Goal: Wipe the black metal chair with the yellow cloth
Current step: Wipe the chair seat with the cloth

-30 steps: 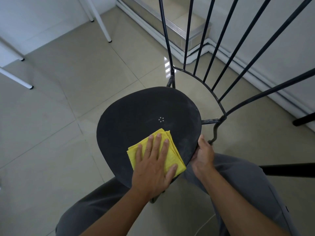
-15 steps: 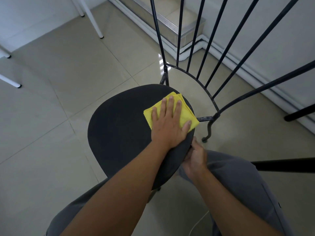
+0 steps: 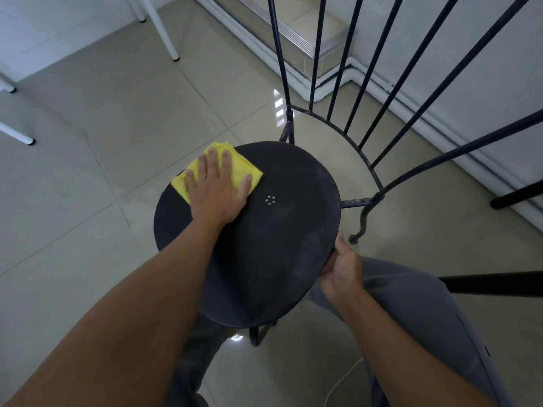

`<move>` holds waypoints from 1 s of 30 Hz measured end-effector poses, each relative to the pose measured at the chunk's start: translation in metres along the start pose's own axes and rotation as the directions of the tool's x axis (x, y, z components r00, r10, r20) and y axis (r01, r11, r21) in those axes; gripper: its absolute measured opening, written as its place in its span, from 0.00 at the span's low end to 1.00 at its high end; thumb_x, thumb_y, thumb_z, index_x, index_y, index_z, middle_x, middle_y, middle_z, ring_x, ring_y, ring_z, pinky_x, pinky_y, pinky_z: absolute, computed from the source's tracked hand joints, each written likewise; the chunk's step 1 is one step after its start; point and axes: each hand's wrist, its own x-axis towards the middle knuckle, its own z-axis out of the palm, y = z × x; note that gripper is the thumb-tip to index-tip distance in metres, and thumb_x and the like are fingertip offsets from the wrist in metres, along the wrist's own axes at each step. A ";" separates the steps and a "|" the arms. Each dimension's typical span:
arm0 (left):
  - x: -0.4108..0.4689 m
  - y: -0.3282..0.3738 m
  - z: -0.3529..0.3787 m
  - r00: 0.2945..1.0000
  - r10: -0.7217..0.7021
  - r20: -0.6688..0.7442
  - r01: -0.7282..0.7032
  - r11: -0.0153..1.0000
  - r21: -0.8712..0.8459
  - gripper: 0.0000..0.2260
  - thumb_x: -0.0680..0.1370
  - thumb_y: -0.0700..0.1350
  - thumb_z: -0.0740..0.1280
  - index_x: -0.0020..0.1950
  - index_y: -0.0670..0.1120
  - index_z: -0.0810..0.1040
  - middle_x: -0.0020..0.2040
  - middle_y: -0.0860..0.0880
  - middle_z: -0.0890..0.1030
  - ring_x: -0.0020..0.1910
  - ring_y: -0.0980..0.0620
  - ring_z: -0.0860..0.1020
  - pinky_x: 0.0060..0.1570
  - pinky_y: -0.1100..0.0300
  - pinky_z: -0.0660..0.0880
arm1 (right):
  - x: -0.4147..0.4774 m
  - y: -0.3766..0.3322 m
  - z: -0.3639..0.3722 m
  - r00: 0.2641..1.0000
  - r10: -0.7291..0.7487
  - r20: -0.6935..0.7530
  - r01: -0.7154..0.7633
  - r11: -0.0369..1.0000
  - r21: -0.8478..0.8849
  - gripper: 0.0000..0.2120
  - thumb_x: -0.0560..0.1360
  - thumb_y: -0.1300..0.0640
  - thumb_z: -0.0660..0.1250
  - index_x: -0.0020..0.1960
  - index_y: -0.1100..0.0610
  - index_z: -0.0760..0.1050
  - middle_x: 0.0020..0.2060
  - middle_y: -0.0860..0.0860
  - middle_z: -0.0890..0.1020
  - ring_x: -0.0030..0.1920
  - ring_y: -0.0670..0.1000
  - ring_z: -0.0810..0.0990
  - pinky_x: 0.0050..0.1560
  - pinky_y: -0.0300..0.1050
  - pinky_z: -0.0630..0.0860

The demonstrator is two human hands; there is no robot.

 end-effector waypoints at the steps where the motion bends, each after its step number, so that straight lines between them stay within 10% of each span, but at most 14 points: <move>1: -0.006 -0.012 -0.001 1.000 -0.018 -0.007 0.018 1.000 0.005 0.34 0.77 0.67 0.44 0.79 0.50 0.48 0.80 0.45 0.49 0.78 0.43 0.48 0.74 0.37 0.47 | -0.001 0.000 0.001 1.000 0.001 0.003 -0.001 1.000 0.005 0.19 0.85 0.50 0.54 0.55 0.58 0.80 0.56 0.58 0.84 0.61 0.58 0.81 0.67 0.57 0.73; 19: -0.164 -0.035 0.003 0.999 0.009 0.033 -0.011 0.998 0.070 0.34 0.78 0.65 0.47 0.79 0.48 0.52 0.80 0.46 0.49 0.79 0.44 0.46 0.73 0.38 0.53 | -0.006 -0.003 0.001 0.999 -0.035 0.000 0.035 0.999 -0.033 0.18 0.85 0.52 0.55 0.45 0.55 0.80 0.39 0.50 0.87 0.45 0.51 0.84 0.50 0.48 0.79; 30: -0.189 0.031 0.001 0.956 0.256 0.143 -0.269 0.960 0.079 0.35 0.79 0.66 0.48 0.80 0.49 0.48 0.80 0.46 0.44 0.79 0.44 0.41 0.73 0.38 0.51 | -0.002 -0.002 0.000 1.000 -0.008 0.004 0.008 1.000 -0.012 0.19 0.84 0.48 0.55 0.58 0.57 0.80 0.52 0.55 0.86 0.56 0.56 0.83 0.53 0.51 0.79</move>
